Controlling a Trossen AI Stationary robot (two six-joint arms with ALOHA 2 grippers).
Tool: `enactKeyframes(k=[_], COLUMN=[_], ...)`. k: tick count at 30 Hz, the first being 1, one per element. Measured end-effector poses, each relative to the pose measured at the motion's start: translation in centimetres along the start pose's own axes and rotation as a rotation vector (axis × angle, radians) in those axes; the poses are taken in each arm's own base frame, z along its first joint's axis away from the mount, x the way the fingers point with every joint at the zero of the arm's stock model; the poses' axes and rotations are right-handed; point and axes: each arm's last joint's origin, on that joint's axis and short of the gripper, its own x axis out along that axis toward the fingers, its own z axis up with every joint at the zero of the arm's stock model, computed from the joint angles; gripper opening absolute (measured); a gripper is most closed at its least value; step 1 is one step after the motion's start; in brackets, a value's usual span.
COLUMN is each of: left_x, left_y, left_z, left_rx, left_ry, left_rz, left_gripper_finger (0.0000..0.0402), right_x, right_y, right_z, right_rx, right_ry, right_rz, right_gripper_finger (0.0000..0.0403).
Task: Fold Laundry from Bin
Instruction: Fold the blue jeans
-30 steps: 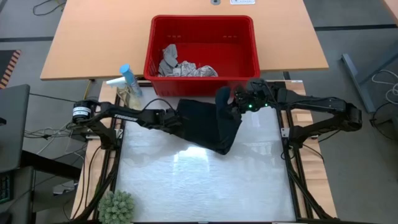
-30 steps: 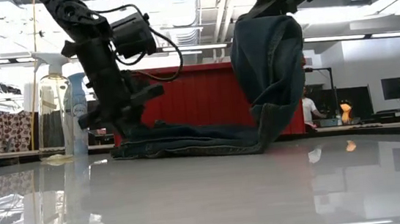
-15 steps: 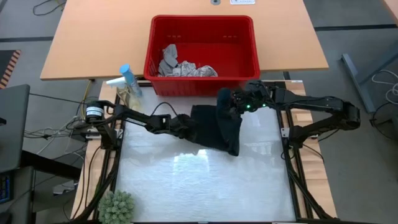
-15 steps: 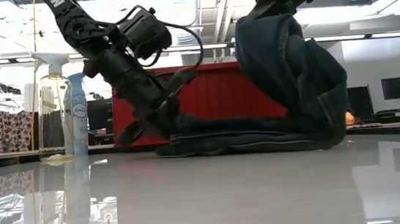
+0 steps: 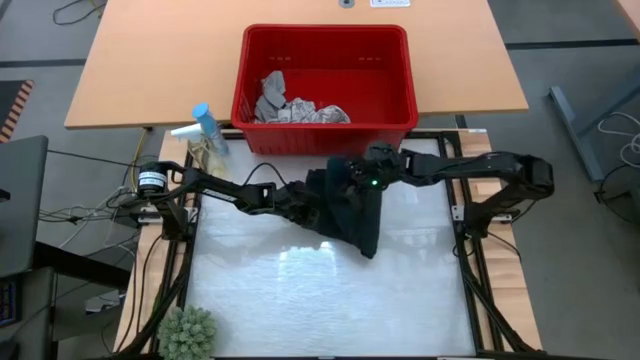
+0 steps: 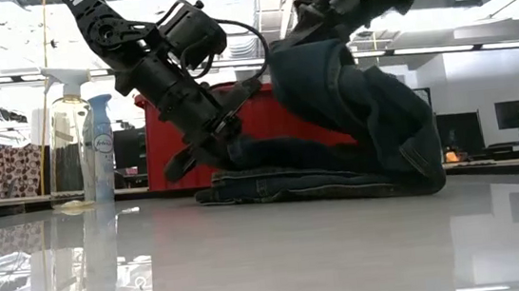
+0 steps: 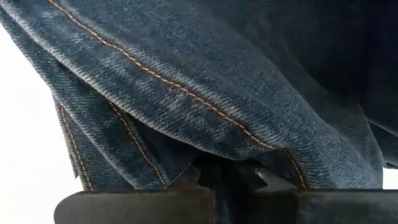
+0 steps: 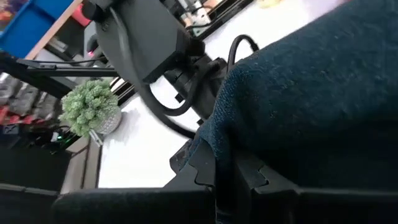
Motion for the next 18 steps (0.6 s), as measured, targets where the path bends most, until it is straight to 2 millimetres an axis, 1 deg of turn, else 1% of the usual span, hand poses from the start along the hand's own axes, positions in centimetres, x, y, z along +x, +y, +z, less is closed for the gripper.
enactKeyframes(k=[4, 13, 18], left_x=[0.0, 0.0, 0.0], left_y=[0.0, -0.1, -0.1], left_z=[0.0, 0.1, 0.2], left_rx=[0.008, 0.015, 0.015], left_ry=[-0.004, -0.018, -0.018], left_rz=[0.001, -0.010, -0.012], left_gripper_finger=[0.0000, 0.0000, 0.0000], right_x=[1.5, 4.0, 5.2], right_y=[-0.7, -2.9, -4.0], right_z=[-0.3, -1.3, -1.6], right_rx=[0.004, 0.011, 0.012], right_ry=[0.015, 0.066, 0.059], right_rz=[0.019, -0.026, -0.029], right_gripper_finger=[0.0037, 0.0037, 0.0037])
